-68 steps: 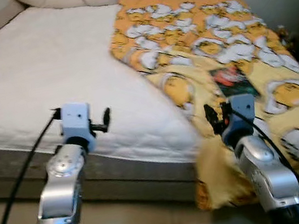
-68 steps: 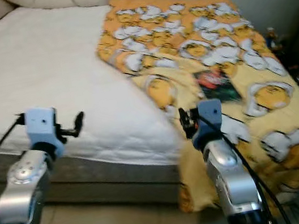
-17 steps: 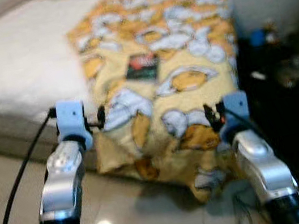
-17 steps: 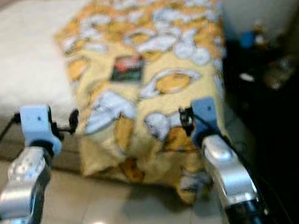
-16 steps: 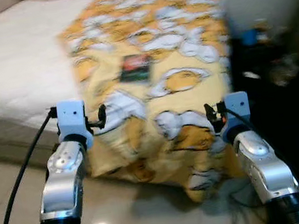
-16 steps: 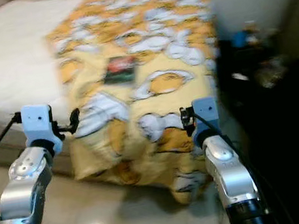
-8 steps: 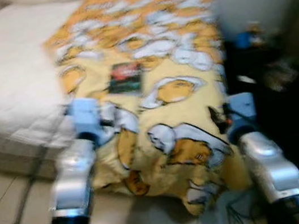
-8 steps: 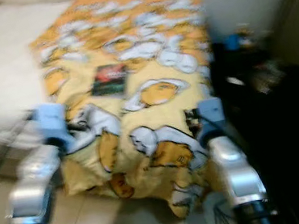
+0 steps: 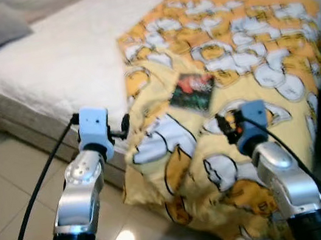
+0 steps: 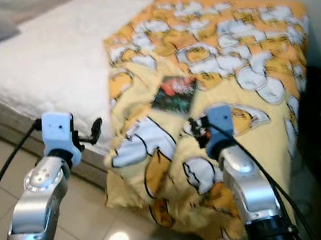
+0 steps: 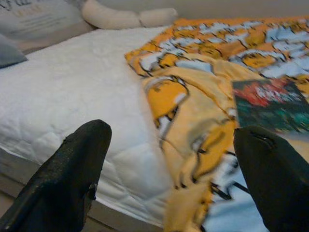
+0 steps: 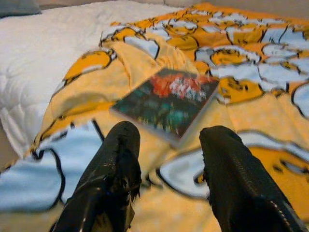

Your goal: Clean up the room

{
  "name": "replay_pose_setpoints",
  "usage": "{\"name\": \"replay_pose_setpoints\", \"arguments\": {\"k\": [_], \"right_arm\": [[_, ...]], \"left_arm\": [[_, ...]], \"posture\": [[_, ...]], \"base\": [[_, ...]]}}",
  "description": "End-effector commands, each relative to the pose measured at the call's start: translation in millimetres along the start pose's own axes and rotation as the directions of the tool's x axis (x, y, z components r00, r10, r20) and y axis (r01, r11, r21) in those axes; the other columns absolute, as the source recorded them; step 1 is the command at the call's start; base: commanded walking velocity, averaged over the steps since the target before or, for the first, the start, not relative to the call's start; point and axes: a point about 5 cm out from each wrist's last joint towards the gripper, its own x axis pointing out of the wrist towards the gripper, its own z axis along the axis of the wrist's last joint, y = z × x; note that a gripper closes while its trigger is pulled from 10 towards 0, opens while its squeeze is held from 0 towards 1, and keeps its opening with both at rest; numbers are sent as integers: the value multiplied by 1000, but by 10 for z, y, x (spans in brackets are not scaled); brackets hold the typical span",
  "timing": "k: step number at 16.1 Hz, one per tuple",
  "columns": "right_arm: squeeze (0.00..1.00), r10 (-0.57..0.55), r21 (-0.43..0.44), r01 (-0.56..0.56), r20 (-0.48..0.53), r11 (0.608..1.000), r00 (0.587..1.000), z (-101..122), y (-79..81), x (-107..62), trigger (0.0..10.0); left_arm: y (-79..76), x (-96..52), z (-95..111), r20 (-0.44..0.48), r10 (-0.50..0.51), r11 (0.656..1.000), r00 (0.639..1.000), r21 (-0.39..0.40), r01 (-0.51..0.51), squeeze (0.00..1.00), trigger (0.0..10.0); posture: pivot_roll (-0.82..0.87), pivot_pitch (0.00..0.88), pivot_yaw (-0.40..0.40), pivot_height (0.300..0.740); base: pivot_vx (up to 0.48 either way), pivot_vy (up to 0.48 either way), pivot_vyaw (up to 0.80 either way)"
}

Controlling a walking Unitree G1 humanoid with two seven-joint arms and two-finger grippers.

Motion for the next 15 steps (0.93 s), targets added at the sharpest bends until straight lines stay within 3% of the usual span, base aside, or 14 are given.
{"name": "replay_pose_setpoints", "arguments": {"k": [1, 15], "right_arm": [[0, 8, 17, -8, 3, 1000, 1000, 22, 35, 14, 10000], [0, -61, 2, 61, -19, 998, 998, -19, -39, 19, 10000]], "left_arm": [[49, -6, 19, 1, 4, 1000, 1000, 23, -4, 796, 10000], [-54, -27, -51, -38, -82, 996, 996, 37, 83, 792, 10000]], "posture": [[68, 0, -25, 740], [70, 0, -27, 740]], "base": [[337, 0, 0], [337, 0, 0]]}}
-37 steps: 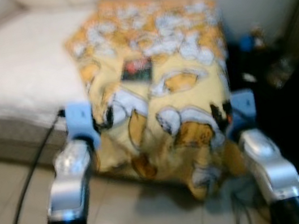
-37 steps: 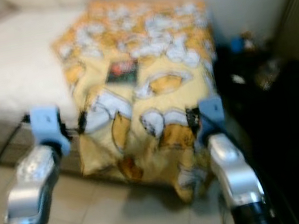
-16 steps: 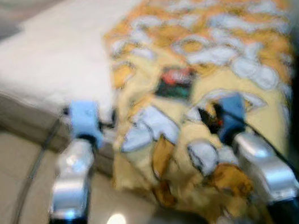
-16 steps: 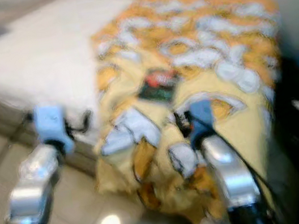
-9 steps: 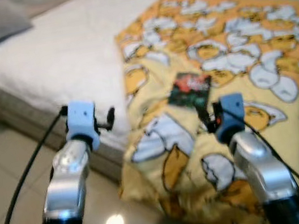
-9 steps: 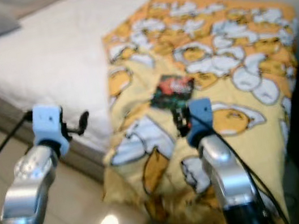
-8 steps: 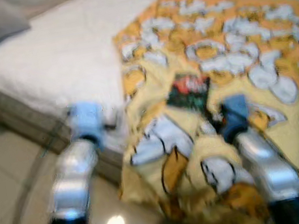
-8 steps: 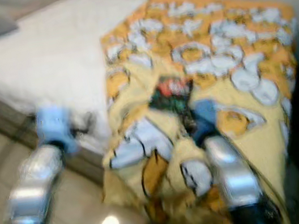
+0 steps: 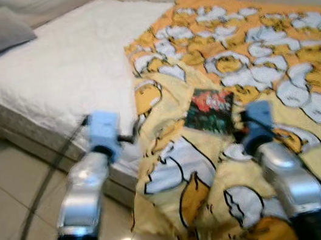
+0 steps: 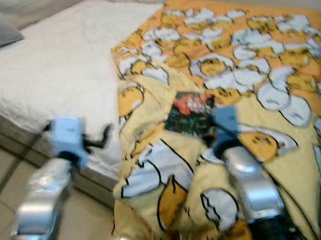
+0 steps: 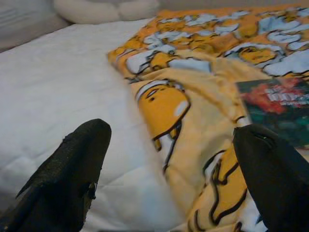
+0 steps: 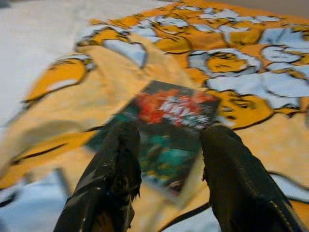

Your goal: Clean up the room

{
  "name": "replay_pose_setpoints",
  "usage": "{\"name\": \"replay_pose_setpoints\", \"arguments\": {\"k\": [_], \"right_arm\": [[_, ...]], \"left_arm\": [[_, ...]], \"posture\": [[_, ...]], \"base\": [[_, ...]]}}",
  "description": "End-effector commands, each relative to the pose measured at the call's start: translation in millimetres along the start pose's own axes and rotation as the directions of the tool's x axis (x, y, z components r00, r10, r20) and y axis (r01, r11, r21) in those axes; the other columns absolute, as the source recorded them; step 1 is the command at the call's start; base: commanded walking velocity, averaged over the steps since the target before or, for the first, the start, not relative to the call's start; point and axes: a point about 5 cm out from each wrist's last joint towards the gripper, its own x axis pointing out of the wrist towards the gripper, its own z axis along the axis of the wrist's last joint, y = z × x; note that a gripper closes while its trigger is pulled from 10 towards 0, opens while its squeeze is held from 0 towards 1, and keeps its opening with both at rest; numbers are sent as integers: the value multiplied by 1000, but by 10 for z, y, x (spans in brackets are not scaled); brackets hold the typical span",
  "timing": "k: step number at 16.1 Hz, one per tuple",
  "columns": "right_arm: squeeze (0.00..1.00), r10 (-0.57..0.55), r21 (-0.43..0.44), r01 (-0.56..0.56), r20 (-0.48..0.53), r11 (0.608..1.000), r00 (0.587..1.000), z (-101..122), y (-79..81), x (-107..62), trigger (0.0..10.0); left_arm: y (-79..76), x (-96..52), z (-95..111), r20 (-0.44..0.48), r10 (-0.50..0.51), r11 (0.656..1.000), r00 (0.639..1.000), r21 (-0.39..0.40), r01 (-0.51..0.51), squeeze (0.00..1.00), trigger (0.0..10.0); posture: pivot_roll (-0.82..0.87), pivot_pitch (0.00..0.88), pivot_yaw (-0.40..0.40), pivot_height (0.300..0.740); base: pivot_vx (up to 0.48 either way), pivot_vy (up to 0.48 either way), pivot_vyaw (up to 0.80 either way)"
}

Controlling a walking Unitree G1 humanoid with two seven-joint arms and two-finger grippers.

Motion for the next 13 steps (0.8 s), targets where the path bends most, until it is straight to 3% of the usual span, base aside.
{"name": "replay_pose_setpoints", "arguments": {"k": [1, 5, 7, 8, 9, 11, 13], "right_arm": [[0, 22, 10, -22, 15, 1000, 1000, 42, 87, 16, 10000], [0, 23, 24, -23, 24, 999, 999, 51, 78, 12, 10000], [0, 26, 66, -28, 42, 997, 999, 75, 32, -18, 10000], [75, 54, 115, -61, 65, 991, 996, 93, -1, -63, 10000], [1000, 55, 117, -62, 63, 991, 997, 89, -38, -86, 10000], [1000, 50, 145, -60, 68, 988, 996, 72, -84, -124, 10000], [1000, -32, 200, 30, 10, 979, 999, -56, -188, -114, 10000]], "left_arm": [[112, -26, 19, -1, 28, 1000, 1000, 13, -28, 788, 10000], [90, -32, 24, 1, 9, 1000, 1000, 25, -9, 784, 10000], [-7, -70, 28, 12, -56, 998, 998, 34, 55, 765, 10000], [-51, -114, 0, 6, -81, 996, 997, 35, 81, 753, 10000], [-62, -140, -22, 2, -89, 996, 996, 28, 89, 757, 10000], [-68, -178, -42, 3, -103, 995, 995, 20, 103, 753, 10000], [-102, -185, -49, 1, -155, 988, 988, 24, 155, 753, 10000]], "posture": [[70, 0, -26, 740], [73, 0, -27, 740], [78, 0, -31, 740], [89, 0, -41, 740], [99, 0, -50, 740], [104, 0, -54, 740], [81, 0, -30, 740]], "base": [[334, 0, 0], [325, 0, 0], [0, 0, 0], [0, 0, 0], [0, 0, 0], [0, 0, 0], [0, 0, 0]]}}
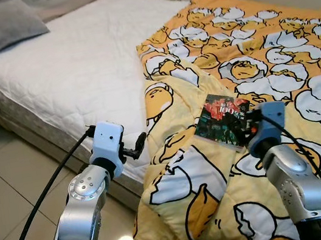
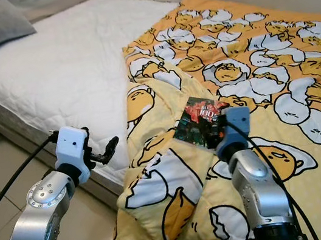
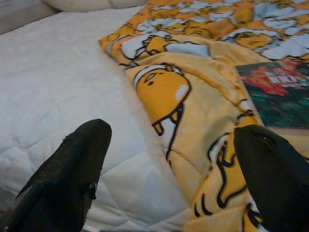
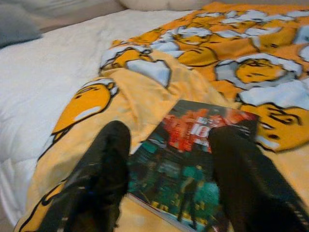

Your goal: Clean up the room

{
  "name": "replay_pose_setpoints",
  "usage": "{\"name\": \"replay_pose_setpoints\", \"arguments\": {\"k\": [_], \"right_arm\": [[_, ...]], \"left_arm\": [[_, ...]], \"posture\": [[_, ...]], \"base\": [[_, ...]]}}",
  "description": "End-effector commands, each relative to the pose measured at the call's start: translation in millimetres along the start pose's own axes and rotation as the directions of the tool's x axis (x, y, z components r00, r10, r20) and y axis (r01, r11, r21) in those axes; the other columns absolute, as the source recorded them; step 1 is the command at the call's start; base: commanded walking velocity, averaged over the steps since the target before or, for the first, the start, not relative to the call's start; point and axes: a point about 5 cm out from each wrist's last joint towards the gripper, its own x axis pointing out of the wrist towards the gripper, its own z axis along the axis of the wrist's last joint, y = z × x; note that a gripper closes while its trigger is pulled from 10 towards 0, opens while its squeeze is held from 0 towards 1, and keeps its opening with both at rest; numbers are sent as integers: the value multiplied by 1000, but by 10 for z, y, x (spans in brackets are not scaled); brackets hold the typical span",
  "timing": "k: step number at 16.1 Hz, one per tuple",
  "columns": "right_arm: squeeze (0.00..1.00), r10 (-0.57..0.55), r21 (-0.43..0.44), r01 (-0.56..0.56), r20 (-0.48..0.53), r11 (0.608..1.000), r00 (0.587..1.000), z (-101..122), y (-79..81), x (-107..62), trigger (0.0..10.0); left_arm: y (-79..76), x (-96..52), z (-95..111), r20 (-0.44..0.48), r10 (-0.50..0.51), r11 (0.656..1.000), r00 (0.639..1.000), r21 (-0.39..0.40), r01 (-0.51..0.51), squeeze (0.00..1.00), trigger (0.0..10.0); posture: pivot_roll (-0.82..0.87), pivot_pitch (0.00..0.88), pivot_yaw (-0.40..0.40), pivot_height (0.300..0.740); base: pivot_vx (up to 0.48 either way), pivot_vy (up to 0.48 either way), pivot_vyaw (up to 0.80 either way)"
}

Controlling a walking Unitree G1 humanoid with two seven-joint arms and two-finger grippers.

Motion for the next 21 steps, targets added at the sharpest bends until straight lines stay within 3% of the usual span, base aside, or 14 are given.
{"name": "replay_pose_setpoints", "arguments": {"k": [1, 4, 6, 9, 10, 11, 13, 15, 18, 19, 21], "right_arm": [[1000, -64, 46, 66, -41, 997, 997, -84, -113, 17, 10000], [1000, -74, 187, 104, -157, 977, 985, -220, -224, 256, 10000], [1000, -70, 221, 112, -190, 969, 979, -267, -257, 310, 10000], [1000, -44, 394, 133, -228, 910, 973, -326, -367, 435, 10000], [549, -45, 390, 142, -248, 910, 968, -354, -381, 455, 10000], [0, -57, 376, 161, -272, 912, 960, -388, -395, 463, 10000], [0, -85, 387, 203, -299, 899, 950, -426, -430, 464, 10000], [0, -68, 522, 209, -277, 827, 959, -397, -430, 491, 10000], [0, -67, 567, 219, -277, 794, 958, -403, -431, 508, 10000], [0, -49, 605, 222, -289, 765, 956, -432, -403, 508, 10000], [0, 13, 603, 201, -330, 772, 944, -515, -289, 501, 10000]], "left_arm": [[-68, 21, 78, 27, -71, 997, 997, 23, 71, 753, 10000], [-230, 17, 22, -17, -283, 954, 959, 99, 283, 757, 10000], [-259, 1, 7, -30, -338, 934, 941, 109, 339, 757, 10000], [-249, -60, 5, -60, -448, 882, 892, 137, 452, 757, 10000], [-233, -72, -2, -69, -456, 876, 887, 143, 461, 757, 10000], [-224, -88, -13, -82, -463, 870, 883, 149, 470, 757, 10000], [-230, -121, -35, -100, -474, 862, 875, 152, 484, 753, 10000], [-255, -162, -54, -108, -479, 859, 871, 149, 491, 753, 10000], [-274, -196, -72, -115, -485, 855, 867, 147, 498, 753, 10000], [-284, -211, -82, -120, -487, 853, 865, 145, 501, 753, 10000], [-301, -234, -102, -129, -488, 853, 863, 140, 503, 757, 10000]], "posture": [[71, 0, -19, 740], [50, 0, 0, 740], [49, 0, 3, 740], [51, 0, 11, 740], [56, 0, 14, 740], [58, 0, 14, 740], [68, 0, 2, 740], [76, 0, -19, 740], [82, 0, -40, 740], [84, 0, -44, 740], [86, 0, -48, 740]], "base": [[0, 0, 0], [0, 0, 0], [0, 0, 0], [0, 0, 0], [0, 0, 0], [0, 0, 0], [0, 0, 0], [0, 0, 0], [0, 0, 0], [0, 0, 0], [0, 0, 0]]}}
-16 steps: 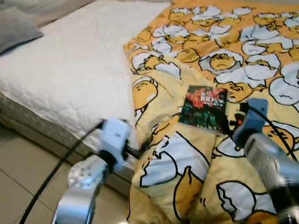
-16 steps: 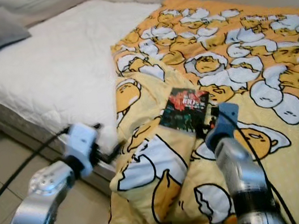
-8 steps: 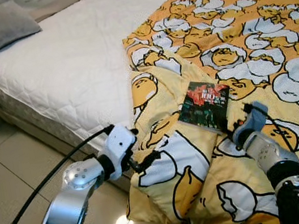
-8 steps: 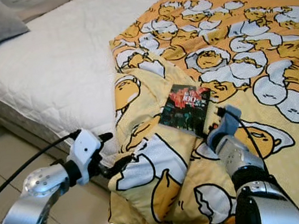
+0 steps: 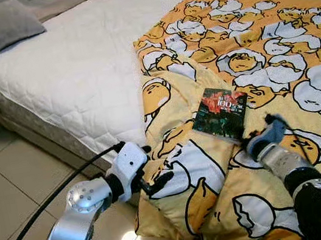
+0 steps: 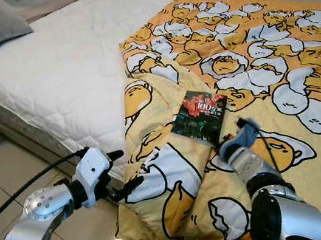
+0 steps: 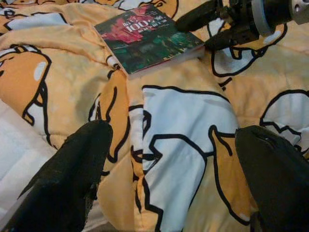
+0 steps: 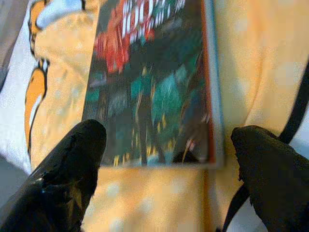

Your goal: Clean up the room

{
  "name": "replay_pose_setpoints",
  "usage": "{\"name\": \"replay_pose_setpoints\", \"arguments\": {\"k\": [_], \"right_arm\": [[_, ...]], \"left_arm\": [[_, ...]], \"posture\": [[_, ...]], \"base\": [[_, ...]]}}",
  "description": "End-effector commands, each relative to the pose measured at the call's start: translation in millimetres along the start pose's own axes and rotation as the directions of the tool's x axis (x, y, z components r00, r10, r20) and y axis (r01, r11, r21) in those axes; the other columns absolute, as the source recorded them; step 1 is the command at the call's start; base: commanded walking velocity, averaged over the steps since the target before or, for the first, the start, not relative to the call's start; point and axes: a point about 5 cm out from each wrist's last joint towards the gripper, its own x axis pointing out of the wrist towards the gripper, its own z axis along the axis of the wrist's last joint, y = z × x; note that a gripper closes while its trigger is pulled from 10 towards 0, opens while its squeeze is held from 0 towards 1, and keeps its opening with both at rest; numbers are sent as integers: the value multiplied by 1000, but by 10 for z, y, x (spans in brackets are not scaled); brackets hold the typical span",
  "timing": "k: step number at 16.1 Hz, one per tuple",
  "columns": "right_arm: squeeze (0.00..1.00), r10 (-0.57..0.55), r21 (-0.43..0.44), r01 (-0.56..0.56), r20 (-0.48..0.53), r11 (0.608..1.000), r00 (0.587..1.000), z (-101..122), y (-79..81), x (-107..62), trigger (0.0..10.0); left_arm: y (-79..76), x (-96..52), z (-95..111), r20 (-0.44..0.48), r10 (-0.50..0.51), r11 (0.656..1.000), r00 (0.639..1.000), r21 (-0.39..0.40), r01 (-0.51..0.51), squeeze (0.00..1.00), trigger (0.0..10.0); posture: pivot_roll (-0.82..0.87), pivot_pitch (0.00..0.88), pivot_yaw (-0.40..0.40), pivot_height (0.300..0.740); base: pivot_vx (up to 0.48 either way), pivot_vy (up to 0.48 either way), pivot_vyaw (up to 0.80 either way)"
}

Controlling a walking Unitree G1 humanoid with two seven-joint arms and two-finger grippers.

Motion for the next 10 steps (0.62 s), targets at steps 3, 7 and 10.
{"name": "replay_pose_setpoints", "arguments": {"k": [3, 7, 10], "right_arm": [[0, -29, -38, 28, -31, 999, 999, -55, 15, 17, 10000], [0, -26, -23, 24, -78, 999, 997, -200, 83, 46, 10000], [0, 44, 168, -44, 5, 985, 999, -82, 236, 83, 10000]], "left_arm": [[-46, -8, 11, -13, -8, 1000, 1000, 13, 9, 753, 10000], [-44, 4, 19, -17, -6, 1000, 1000, 17, 6, 753, 10000], [-31, 22, 36, -17, -3, 1000, 1000, 23, 3, 749, 10000]], "posture": [[88, 0, -52, 740], [93, 0, -61, 740], [94, 0, -65, 740]], "base": [[0, 0, 0], [0, 0, 0], [0, 0, 0]]}}
